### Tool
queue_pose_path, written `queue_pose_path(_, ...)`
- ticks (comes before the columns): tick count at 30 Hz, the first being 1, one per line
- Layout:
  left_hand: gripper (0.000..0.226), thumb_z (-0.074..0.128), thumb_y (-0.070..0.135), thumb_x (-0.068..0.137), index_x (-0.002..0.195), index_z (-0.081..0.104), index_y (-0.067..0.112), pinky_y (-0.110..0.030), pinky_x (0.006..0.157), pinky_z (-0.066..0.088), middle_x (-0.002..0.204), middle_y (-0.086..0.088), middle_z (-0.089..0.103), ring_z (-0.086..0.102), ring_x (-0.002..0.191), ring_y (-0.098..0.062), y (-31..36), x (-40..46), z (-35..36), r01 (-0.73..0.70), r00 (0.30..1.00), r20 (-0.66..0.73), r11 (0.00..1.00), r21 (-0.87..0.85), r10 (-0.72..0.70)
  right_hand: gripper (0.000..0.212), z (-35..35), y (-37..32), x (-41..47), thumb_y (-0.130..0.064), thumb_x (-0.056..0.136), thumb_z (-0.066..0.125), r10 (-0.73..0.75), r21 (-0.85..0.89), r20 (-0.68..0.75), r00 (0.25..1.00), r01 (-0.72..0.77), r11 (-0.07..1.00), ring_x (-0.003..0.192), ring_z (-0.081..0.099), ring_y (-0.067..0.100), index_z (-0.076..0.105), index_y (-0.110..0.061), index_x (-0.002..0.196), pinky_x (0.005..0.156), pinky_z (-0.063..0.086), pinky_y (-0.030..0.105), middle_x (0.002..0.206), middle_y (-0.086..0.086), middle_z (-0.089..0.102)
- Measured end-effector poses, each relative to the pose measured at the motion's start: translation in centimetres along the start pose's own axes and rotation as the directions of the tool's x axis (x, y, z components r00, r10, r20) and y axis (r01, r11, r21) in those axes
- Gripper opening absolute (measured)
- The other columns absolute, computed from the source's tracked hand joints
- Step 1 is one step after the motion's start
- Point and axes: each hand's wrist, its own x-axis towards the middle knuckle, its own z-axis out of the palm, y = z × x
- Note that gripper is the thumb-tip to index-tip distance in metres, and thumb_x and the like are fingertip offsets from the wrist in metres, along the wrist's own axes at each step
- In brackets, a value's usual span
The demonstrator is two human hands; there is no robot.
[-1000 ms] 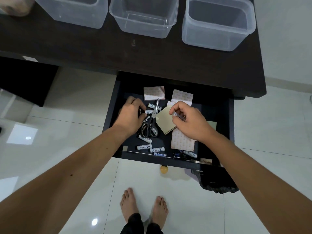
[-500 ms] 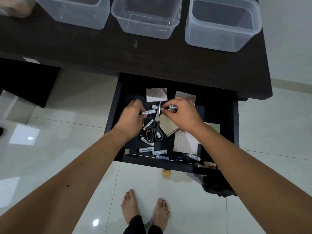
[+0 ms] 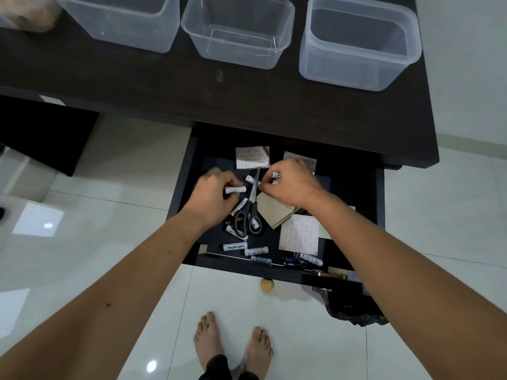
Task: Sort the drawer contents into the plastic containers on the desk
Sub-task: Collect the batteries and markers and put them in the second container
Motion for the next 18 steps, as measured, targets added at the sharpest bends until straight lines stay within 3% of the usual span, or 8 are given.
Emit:
queue_pose_path(4, 0.012, 0.079, 0.012, 0.090, 0.090, 0.067, 0.014, -0.026, 0.080, 0.048, 0.099, -0.002, 0.062, 0.062, 0.083, -0.016, 0.0, 0.1, -0.1, 0.020, 1.000, -0.013, 0.999, -0.027, -0.020, 0.019, -0.3, 0.9, -0.7, -0.042, 0.093, 0.076, -0.043, 0.062, -0.014, 0.999, 0.044, 0.997, 0.082, 0.059, 0.002, 0.077, -0.022, 0.093, 0.072, 0.043, 0.021, 0.090, -0.014, 0.060)
queue_pose_path(7, 0.014, 0.075, 0.010, 0.092, 0.089, 0.063, 0.013, -0.028, 0.077, 0.047, 0.099, -0.002, 0.068, 0.064, 0.088, -0.021, 0.0, 0.0, -0.1, 0.054, 0.999, -0.008, 0.998, -0.044, -0.054, 0.016, -0.5, 1.4, -1.2, -0.041, 0.096, 0.072, -0.051, 0.082, -0.008, 0.999, 0.051, 0.995, 0.072, 0.053, -0.002, 0.070, -0.025, 0.096, 0.067, 0.040, 0.023, 0.091, -0.013, 0.061)
queue_pose_path(10, 0.010, 0.074, 0.010, 0.094, 0.095, 0.064, 0.012, -0.024, 0.074, 0.045, 0.100, -0.002, 0.070, 0.064, 0.089, -0.020, 0.0, 0.0, -0.2, 0.099, 0.995, 0.010, 0.993, -0.063, -0.099, 0.017, -0.9, 1.9, -1.8, -0.044, 0.098, 0.069, -0.047, 0.099, 0.020, 0.999, 0.045, 0.994, 0.084, 0.058, 0.007, 0.064, -0.028, 0.100, 0.073, 0.045, 0.028, 0.112, -0.007, 0.063)
queue_pose_path(13, 0.015, 0.071, 0.006, 0.096, 0.106, 0.065, 0.016, -0.017, 0.069, 0.047, 0.102, -0.002, 0.069, 0.064, 0.090, -0.016, 0.2, -0.1, -0.2, 0.107, 0.994, 0.037, 0.988, -0.112, -0.104, 0.017, -1.1, 2.5, -2.6, -0.042, 0.100, 0.067, -0.052, 0.116, 0.034, 0.998, 0.048, 0.992, 0.078, 0.056, 0.001, 0.059, -0.026, 0.099, 0.067, 0.043, 0.025, 0.099, -0.012, 0.062)
queue_pose_path(16, 0.039, 0.066, -0.002, 0.096, 0.123, 0.066, 0.025, -0.028, 0.080, 0.058, 0.101, 0.000, 0.064, 0.065, 0.089, -0.014, 0.3, -0.1, -0.3, 0.035, 0.998, 0.059, 0.989, -0.142, -0.027, 0.020, -1.5, 2.7, -3.2, -0.039, 0.100, 0.067, -0.057, 0.152, 0.015, 0.998, 0.055, 0.987, 0.068, 0.054, 0.005, 0.058, -0.022, 0.096, 0.062, 0.041, 0.026, 0.085, -0.010, 0.061)
queue_pose_path(18, 0.052, 0.061, -0.006, 0.097, 0.130, 0.066, 0.034, -0.031, 0.083, 0.059, 0.106, -0.001, 0.058, 0.063, 0.085, -0.010, 0.3, -0.1, -0.3, 0.006, 0.997, 0.072, 0.992, -0.123, 0.003, 0.016, -1.6, 2.9, -3.4, -0.037, 0.101, 0.067, -0.059, 0.212, 0.013, 0.998, 0.055, 0.976, 0.067, 0.058, 0.012, 0.060, -0.023, 0.097, 0.062, 0.047, 0.029, 0.086, -0.006, 0.064)
